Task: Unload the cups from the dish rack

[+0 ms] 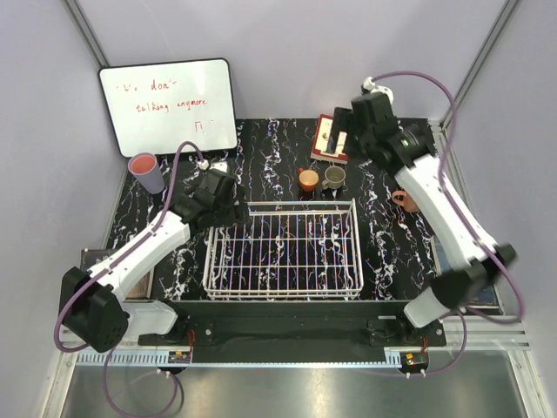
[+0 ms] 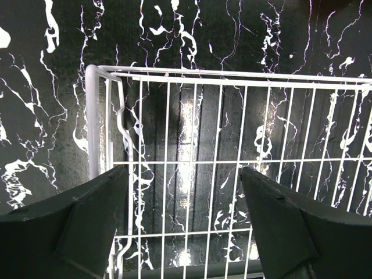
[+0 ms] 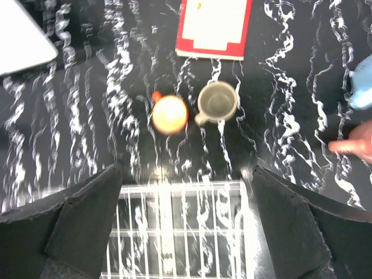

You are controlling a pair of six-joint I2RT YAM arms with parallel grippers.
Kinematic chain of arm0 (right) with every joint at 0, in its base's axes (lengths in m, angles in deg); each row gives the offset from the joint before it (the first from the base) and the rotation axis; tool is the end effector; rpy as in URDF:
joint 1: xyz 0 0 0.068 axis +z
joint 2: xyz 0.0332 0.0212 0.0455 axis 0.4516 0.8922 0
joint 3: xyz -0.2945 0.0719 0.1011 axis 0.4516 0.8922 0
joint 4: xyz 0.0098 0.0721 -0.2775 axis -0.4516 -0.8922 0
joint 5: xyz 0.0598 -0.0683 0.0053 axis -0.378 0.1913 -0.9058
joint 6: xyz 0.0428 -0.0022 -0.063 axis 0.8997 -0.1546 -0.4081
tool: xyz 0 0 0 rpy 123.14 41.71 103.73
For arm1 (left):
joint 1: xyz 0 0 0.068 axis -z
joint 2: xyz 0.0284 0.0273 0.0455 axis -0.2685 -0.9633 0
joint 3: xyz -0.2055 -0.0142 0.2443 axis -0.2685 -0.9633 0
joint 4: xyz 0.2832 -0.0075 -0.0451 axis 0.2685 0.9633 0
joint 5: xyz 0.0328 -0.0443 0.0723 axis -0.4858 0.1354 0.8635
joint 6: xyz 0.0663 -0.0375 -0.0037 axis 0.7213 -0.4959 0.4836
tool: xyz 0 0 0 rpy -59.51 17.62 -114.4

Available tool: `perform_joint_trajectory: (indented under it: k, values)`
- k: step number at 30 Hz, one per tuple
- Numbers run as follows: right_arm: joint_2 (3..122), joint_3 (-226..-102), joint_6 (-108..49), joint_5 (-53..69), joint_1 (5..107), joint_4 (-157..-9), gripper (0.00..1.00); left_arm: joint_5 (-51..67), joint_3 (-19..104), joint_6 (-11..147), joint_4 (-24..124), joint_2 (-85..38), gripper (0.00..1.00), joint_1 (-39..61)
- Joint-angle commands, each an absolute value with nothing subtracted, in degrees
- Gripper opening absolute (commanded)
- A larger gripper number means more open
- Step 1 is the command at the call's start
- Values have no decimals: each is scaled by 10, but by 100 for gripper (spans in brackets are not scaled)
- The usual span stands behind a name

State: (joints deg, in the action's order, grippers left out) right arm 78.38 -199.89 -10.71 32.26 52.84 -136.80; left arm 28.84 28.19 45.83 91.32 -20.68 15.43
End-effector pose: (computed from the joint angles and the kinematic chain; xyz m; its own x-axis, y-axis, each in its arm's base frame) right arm 0.3787 0.1639 0.4598 -0.6215 0.1532 -0.7683 0.0476 0.9863 0.1582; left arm 0.2510 -0.1347 0.2916 -0.7924 -0.1504 -0.5911 -0.0496 0.9818 -0.1833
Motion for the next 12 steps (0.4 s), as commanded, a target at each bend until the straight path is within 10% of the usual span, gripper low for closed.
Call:
perform_joint_trajectory:
  k: [1,12]
  values:
    - [631,-1789,-144,379,555,-1258,100,305,289,486,906,-182,86,152]
    - [307,-1565,-158,376,558,-1255,100,311,278,497,905,-162,84,158]
